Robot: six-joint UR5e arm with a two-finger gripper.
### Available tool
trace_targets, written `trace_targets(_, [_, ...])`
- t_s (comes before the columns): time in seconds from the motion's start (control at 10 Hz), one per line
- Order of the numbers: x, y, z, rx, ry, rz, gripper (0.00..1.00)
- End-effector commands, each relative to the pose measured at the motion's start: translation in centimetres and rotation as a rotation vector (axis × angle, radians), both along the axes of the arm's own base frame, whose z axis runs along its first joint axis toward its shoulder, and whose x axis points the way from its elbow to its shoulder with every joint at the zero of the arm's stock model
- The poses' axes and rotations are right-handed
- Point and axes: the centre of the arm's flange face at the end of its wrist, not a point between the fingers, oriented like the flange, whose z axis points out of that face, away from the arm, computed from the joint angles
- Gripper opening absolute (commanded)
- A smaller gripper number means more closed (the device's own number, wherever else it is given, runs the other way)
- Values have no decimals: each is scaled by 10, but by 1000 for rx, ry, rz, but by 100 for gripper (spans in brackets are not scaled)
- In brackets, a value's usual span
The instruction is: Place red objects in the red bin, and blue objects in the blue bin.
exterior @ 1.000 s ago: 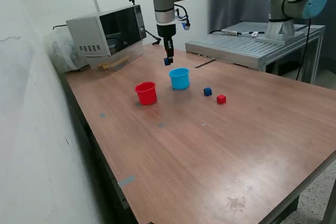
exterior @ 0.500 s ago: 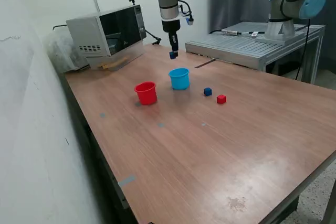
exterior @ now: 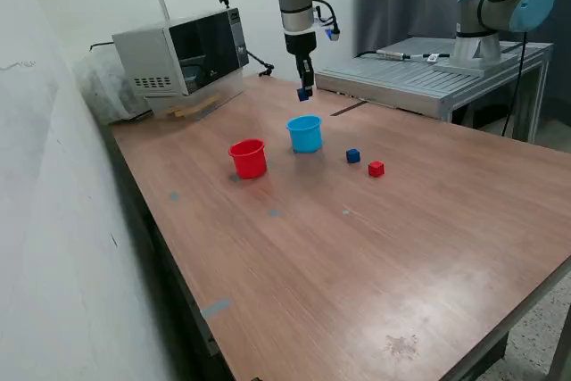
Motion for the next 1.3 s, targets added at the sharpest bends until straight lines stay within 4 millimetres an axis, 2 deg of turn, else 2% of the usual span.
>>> trace_targets(0.0, [3, -28, -4, -49, 0, 28, 0])
trace_targets(0.3, [13, -44, -14, -57, -23, 49, 0])
trace_targets(1.2, [0, -39, -16, -57, -6, 48, 0])
